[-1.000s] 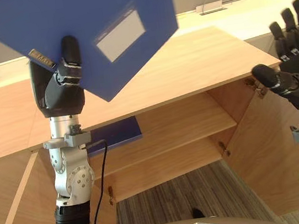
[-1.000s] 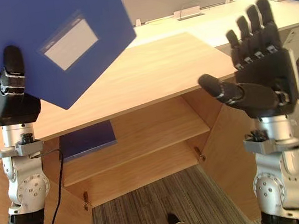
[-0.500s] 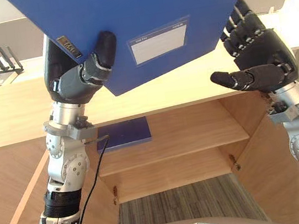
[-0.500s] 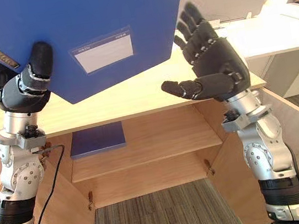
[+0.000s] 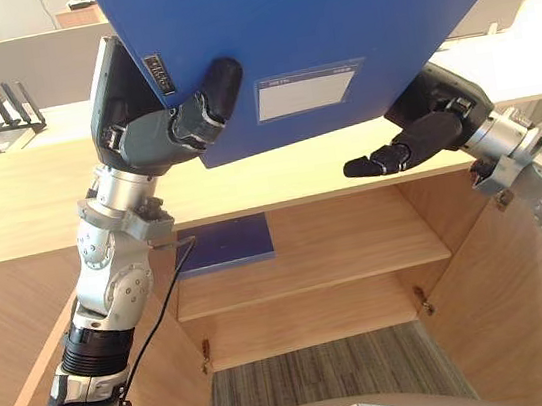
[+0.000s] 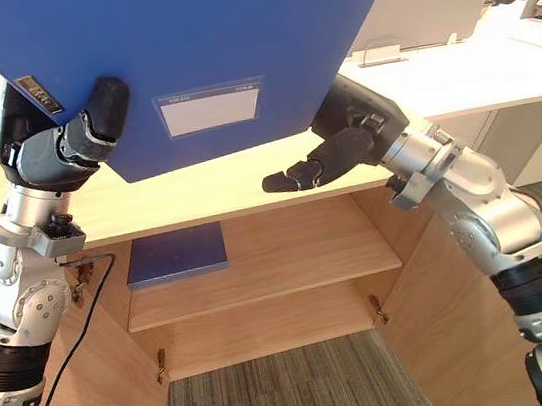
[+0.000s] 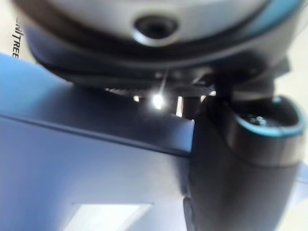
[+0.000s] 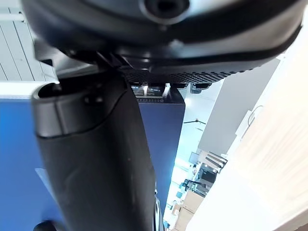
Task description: Walk over to the cabinet, pick up the folder, carry it to the office cabinet, place the folder inside the office cabinet, then close the office cabinet door
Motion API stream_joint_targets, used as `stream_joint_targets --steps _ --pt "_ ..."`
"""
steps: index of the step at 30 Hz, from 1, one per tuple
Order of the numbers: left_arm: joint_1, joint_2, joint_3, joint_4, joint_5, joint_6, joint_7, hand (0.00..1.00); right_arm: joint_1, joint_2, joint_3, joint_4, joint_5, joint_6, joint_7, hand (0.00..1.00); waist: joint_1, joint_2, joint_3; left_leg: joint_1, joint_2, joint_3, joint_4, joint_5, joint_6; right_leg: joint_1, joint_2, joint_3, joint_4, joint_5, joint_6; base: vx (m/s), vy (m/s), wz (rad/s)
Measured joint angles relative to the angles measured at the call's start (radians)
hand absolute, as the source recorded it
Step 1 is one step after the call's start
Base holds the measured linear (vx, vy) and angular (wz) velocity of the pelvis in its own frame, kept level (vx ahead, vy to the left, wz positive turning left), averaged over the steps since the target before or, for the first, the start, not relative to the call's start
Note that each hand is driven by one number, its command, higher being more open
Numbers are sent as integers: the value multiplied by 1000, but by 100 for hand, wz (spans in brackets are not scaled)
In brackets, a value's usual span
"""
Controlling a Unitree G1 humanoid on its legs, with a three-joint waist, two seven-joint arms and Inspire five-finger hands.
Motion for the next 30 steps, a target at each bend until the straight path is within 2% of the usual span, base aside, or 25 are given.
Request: stream_joint_targets --steps 4,11,23,30 --pt "0 18 -23 16 -8 -2 -4 0 -63 -68 39 25 0 0 4 100 1 -10 -8 0 0 -1 -2 3 0 0 0 -3 0 1 -1 -35 -27 2" --pt "0 44 -71 62 -7 4 -21 0 -104 -126 41 33 10 -4 2 100 -6 -20 -15 -2 -1 -2 -6 8 1 -1 -3 -5 -1 3 -2 -43 -27 1" --pt "0 53 -85 120 7 8 -21 0 -145 -159 33 74 34 -21 2 100 -9 -21 -14 -10 0 -1 -18 22 -3 -16 2 -4 -1 10 -4 -23 -19 0" --pt "0 56 -90 138 13 8 -21 0 -195 -175 34 72 101 -23 44 100 -9 -27 -11 -10 0 -1 -18 22 -3 -16 2 -4 -1 10 -4 -39 -20 0"
